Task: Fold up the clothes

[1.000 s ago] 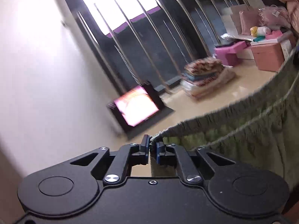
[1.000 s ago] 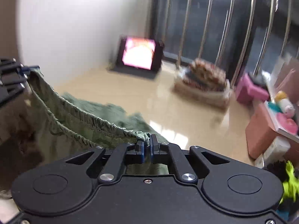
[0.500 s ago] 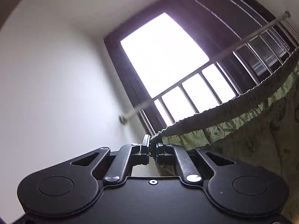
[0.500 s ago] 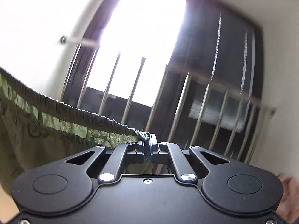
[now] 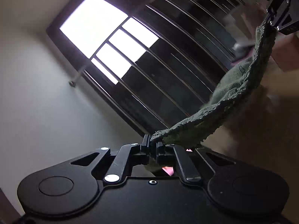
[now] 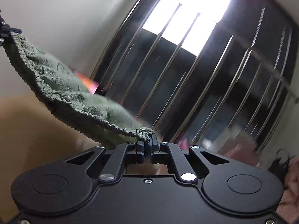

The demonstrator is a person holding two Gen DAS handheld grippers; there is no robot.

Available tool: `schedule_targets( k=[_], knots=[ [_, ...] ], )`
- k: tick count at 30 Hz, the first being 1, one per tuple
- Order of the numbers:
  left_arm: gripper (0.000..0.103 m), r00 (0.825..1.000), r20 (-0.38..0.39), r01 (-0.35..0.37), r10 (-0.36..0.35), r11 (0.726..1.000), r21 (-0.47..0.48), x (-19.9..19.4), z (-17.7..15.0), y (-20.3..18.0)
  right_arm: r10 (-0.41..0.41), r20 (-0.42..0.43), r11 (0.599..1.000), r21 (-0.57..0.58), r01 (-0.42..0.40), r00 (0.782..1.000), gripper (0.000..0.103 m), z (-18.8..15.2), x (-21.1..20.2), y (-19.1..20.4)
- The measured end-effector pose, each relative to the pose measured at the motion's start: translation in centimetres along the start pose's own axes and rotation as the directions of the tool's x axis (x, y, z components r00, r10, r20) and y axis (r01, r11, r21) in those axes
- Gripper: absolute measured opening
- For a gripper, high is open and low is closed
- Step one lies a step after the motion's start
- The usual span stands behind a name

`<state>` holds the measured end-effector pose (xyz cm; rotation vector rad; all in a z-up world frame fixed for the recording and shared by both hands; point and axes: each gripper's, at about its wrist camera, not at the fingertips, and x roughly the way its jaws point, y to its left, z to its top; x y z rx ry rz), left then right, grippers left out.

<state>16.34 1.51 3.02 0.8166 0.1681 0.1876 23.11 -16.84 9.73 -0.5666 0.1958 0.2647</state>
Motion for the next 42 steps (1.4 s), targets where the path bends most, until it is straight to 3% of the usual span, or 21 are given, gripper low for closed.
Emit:
schedule_targets(
  k=[4,7,12,16,17,19,20,21,23,26,28,30,31,34,37,40,42],
  knots=[
    [0.007,0.984,-0.14,0.105,-0.111,0.993,-0.049,-3.2,-7.5,-6.9,0.066,-0.111,0.998,0.013,-0.065,0.992,0.005,-8.8,-1.2,6.2],
    [0.007,0.964,-0.219,0.134,-0.149,0.987,-0.085,-4.4,-10.5,-9.5,0.094,-0.185,0.993,0.086,-0.079,0.978,0.005,-13.0,-2.3,8.7],
    [0.007,0.952,-0.263,0.135,-0.155,0.986,-0.093,-5.9,-11.9,-10.1,0.103,-0.225,0.984,0.163,-0.067,0.969,0.005,-14.8,-4.4,9.2],
    [0.008,0.949,-0.267,0.146,-0.168,0.984,-0.098,-5.8,-9.9,-8.3,0.122,-0.227,0.982,0.166,-0.085,0.966,0.006,-15.2,-4.7,9.0],
    [0.013,0.945,-0.27,0.16,-0.183,0.981,-0.106,-5.8,-9.6,-8.1,0.141,-0.24,0.981,0.166,-0.103,0.96,0.013,-15.3,-4.5,8.8],
    [0.043,0.938,-0.264,0.187,-0.226,0.968,-0.164,-6.2,-9.4,-6.8,0.19,-0.261,0.97,0.197,-0.14,0.947,0.031,-15.3,-4.5,8.0],
    [0.067,0.934,-0.259,0.2,-0.248,0.96,-0.195,-6.5,-9.3,-6.1,0.224,-0.259,0.959,0.231,-0.165,0.94,0.049,-15.1,-4.6,7.1],
    [0.082,0.931,-0.244,0.212,-0.272,0.946,-0.245,-6.7,-9.3,-5.0,0.262,-0.253,0.944,0.269,-0.193,0.931,0.062,-15.0,-5.1,6.1],
    [0.093,0.909,-0.195,0.287,-0.37,0.891,-0.353,-6.5,-9.1,-1.9,0.348,-0.221,0.895,0.366,-0.254,0.911,0.072,-14.7,-6.1,3.6],
    [0.099,0.865,-0.096,0.388,-0.493,0.778,-0.494,-5.6,-8.6,3.0,0.423,-0.143,0.814,0.493,-0.306,0.895,0.087,-14.1,-6.8,-0.9],
    [0.103,0.863,-0.067,0.38,-0.501,0.73,-0.569,-3.0,-7.5,5.9,0.406,-0.117,0.813,0.5,-0.299,0.907,0.089,-12.7,-5.5,-3.1],
    [0.103,0.868,-0.075,0.351,-0.492,0.712,-0.609,0.9,-6.1,7.6,0.375,-0.1,0.825,0.49,-0.283,0.921,0.089,-11.1,-3.6,-4.9],
    [0.103,0.874,-0.079,0.339,-0.48,0.717,-0.609,3.1,-5.4,8.0,0.358,-0.101,0.834,0.482,-0.269,0.928,0.089,-10.3,-2.3,-5.6],
    [0.101,0.889,-0.148,0.292,-0.433,0.785,-0.546,11.0,-3.8,7.0,0.319,-0.172,0.859,0.468,-0.208,0.932,0.083,-8.1,4.4,-6.4],
    [0.093,0.882,-0.227,0.266,-0.412,0.835,-0.482,18.3,-3.5,4.7,0.359,-0.293,0.856,0.482,-0.188,0.886,0.072,-6.9,12.8,-6.2],
    [0.085,0.856,-0.276,0.259,-0.437,0.825,-0.503,24.2,-4.2,2.8,0.425,-0.381,0.84,0.505,-0.201,0.821,0.063,-6.0,19.8,-5.5],
    [0.077,0.84,-0.295,0.255,-0.456,0.811,-0.526,27.1,-4.8,1.7,0.456,-0.386,0.83,0.51,-0.227,0.802,0.059,-5.1,22.8,-4.2]
  ],
)
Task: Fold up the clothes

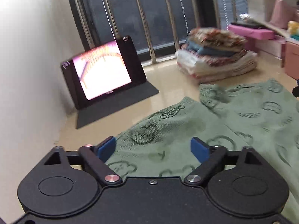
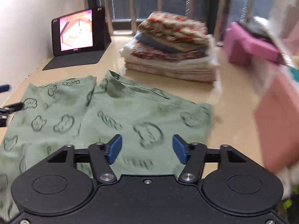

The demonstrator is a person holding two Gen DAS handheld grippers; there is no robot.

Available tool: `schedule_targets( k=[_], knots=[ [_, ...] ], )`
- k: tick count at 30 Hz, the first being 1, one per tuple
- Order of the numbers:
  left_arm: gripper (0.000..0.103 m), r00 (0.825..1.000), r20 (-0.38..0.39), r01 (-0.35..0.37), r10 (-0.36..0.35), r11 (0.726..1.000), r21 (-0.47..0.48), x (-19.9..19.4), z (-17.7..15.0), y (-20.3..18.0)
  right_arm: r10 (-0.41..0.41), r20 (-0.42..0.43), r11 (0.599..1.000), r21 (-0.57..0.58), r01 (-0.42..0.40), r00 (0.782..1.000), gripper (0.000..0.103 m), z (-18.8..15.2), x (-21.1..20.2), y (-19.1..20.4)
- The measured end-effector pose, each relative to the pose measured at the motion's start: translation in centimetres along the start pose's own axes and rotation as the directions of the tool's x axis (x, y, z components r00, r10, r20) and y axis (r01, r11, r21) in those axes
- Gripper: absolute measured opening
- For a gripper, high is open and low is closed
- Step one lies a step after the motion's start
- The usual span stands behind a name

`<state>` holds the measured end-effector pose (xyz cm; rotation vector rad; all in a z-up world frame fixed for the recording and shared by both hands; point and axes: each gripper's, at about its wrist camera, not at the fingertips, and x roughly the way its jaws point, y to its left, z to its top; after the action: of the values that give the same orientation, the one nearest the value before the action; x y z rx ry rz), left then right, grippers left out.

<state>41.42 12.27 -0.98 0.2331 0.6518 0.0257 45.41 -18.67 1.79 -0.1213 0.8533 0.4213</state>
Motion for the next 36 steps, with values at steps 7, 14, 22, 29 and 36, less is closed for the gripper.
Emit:
schedule_targets(
  k=[7,14,22,29,36],
  knots=[
    [0.07,0.997,-0.078,-0.002,0.003,1.0,0.016,6.6,-2.7,0.9,-0.04,-0.044,0.994,-0.106,0.035,0.998,0.058,2.0,7.9,2.9],
    [0.072,0.998,-0.059,0.008,-0.018,0.985,-0.171,7.0,-5.1,6.1,-0.067,-0.007,0.997,0.022,0.068,0.998,0.064,0.7,11.3,-2.4],
    [0.081,0.999,-0.001,-0.045,0.047,0.966,-0.256,2.9,-5.7,8.2,0.001,0.015,0.993,0.117,-0.002,1.0,0.065,-0.8,7.1,-3.9],
    [0.095,0.999,-0.012,0.047,-0.048,0.992,-0.118,-5.7,-10.0,5.5,0.166,-0.003,0.985,-0.052,-0.166,0.986,0.077,-9.4,-2.6,-0.1],
    [0.087,0.995,-0.093,0.014,-0.026,0.992,-0.123,-7.2,-13.8,4.9,0.169,-0.046,0.979,-0.107,-0.173,0.985,0.076,-18.3,-7.2,2.6]
  ],
)
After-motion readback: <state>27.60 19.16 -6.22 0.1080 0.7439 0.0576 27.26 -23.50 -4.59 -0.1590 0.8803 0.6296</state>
